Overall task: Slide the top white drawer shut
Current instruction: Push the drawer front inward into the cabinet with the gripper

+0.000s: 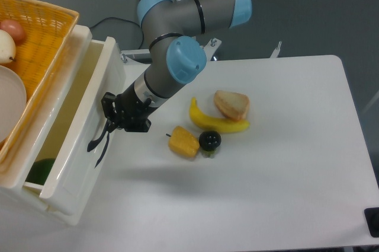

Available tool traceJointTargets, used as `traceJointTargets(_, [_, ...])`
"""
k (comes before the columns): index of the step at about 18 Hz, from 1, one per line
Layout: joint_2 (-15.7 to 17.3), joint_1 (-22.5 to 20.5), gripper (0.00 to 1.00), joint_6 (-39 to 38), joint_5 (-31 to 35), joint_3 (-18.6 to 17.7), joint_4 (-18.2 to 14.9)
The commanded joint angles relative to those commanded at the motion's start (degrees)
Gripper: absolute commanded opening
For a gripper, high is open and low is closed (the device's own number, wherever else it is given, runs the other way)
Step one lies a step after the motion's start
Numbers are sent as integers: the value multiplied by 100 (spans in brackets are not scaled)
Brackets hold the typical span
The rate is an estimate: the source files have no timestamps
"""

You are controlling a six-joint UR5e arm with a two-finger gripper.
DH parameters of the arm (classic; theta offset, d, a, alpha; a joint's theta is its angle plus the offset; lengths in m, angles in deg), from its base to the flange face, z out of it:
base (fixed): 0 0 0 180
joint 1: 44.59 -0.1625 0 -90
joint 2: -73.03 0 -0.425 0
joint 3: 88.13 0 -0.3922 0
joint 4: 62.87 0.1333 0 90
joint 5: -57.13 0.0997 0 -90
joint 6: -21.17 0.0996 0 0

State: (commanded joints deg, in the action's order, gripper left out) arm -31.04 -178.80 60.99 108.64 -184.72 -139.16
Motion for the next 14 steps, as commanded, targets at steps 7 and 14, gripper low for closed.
traceJointTargets(7, [9, 167, 13, -44, -9, -18, 9])
traceJointTargets(14, [26, 290, 13, -97, -62, -18, 17])
